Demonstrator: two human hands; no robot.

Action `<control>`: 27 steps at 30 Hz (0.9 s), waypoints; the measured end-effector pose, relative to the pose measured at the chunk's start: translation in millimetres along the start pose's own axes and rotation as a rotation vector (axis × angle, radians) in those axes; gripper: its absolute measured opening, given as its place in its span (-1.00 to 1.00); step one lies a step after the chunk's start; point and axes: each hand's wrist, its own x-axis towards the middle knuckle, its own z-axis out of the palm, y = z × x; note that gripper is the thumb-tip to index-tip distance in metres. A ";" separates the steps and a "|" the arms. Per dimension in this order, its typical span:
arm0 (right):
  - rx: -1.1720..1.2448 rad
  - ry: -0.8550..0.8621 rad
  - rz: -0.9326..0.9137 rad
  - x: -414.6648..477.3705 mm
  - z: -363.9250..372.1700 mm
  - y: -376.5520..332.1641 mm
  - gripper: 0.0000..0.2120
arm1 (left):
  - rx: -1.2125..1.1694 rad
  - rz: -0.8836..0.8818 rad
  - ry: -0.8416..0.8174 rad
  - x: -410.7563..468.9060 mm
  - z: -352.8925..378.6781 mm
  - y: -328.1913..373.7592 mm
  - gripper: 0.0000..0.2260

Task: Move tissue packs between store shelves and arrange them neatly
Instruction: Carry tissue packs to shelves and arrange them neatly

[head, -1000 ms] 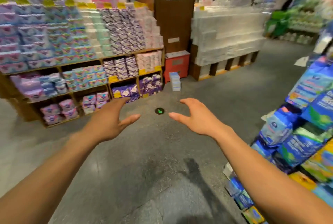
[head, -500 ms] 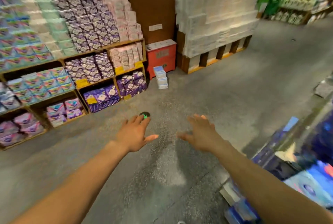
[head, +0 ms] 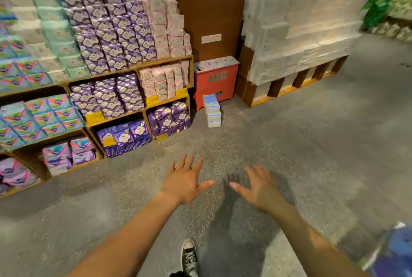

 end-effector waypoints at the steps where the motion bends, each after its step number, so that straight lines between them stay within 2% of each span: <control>1: 0.008 0.013 0.014 25.9 -13.2 -1.6 -0.10 | 0.001 0.006 -0.014 31.9 -9.6 -7.5 -0.16; 4: 0.019 0.052 0.032 92.9 -57.8 -2.1 -0.09 | 0.026 0.013 -0.021 115.4 -41.6 -16.9 -0.05; 8: 0.030 0.065 0.075 177.1 -111.1 4.5 -0.01 | 0.082 0.077 -0.054 219.5 -72.6 -22.1 -0.06; 11: 0.122 0.064 0.085 253.1 -140.8 23.4 0.02 | 0.080 0.096 -0.062 304.8 -80.9 -18.8 0.16; 14: 0.096 0.079 0.037 338.8 -179.7 41.0 0.17 | 0.061 0.072 -0.075 393.9 -93.2 -11.5 0.23; 17: 0.082 0.078 -0.042 433.2 -225.1 60.6 0.25 | 0.008 0.005 -0.037 476.5 -104.5 -6.4 0.22; 22: 0.019 0.008 -0.137 555.3 -315.1 68.4 -0.05 | -0.047 -0.123 -0.003 583.2 -148.3 3.2 0.12; 25: -0.063 -0.029 -0.177 624.3 -354.6 67.5 0.14 | -0.079 -0.160 -0.008 638.4 -171.0 6.0 0.09; 27: -0.089 -0.055 -0.196 669.0 -368.2 65.5 0.14 | -0.118 -0.195 -0.017 675.8 -177.7 4.0 0.03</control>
